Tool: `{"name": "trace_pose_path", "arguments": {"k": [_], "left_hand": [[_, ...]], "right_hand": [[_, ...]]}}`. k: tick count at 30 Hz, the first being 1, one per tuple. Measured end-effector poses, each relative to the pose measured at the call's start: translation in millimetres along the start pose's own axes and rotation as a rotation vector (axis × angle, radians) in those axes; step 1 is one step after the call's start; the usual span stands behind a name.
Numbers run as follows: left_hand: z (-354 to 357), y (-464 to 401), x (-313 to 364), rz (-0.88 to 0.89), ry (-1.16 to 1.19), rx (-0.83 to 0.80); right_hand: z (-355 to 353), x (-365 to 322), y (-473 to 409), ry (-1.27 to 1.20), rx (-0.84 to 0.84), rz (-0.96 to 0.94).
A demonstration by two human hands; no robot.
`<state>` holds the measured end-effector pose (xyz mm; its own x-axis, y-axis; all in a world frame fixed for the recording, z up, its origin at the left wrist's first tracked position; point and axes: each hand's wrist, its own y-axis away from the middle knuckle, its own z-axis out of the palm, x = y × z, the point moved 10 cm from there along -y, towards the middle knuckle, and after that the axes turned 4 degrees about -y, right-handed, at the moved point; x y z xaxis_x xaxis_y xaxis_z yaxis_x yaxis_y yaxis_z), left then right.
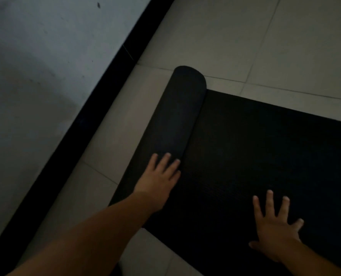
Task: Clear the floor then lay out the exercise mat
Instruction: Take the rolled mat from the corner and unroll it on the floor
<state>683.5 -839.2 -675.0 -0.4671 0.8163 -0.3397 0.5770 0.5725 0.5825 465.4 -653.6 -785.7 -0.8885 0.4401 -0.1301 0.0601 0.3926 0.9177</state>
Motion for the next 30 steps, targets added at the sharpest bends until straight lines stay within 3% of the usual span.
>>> {"name": "trace_pose_path", "arguments": {"k": [2,5,12,17,20,23,30], "left_hand": [[21,-12,16,0.159,-0.098,-0.017],[50,-21,8,0.189,-0.135,-0.059],[92,-42,-79,-0.037,-0.06,-0.093],[111,-50,-132,-0.165,0.104,-0.066],[123,-51,-157,-0.172,0.176,-0.051],[135,-48,-179,-0.169,0.206,-0.01],[162,-30,-251,-0.121,0.274,0.127]], "right_hand": [[2,0,-5,0.023,0.007,-0.011],[4,1,-8,0.068,0.047,0.027],[-3,1,-3,0.049,0.132,0.138],[-27,-48,1,-0.168,0.196,0.275],[-52,-120,-15,-0.162,0.255,0.162],[-46,-179,-35,-0.121,0.18,0.087],[-38,-180,-43,-0.121,0.165,0.153]]}}
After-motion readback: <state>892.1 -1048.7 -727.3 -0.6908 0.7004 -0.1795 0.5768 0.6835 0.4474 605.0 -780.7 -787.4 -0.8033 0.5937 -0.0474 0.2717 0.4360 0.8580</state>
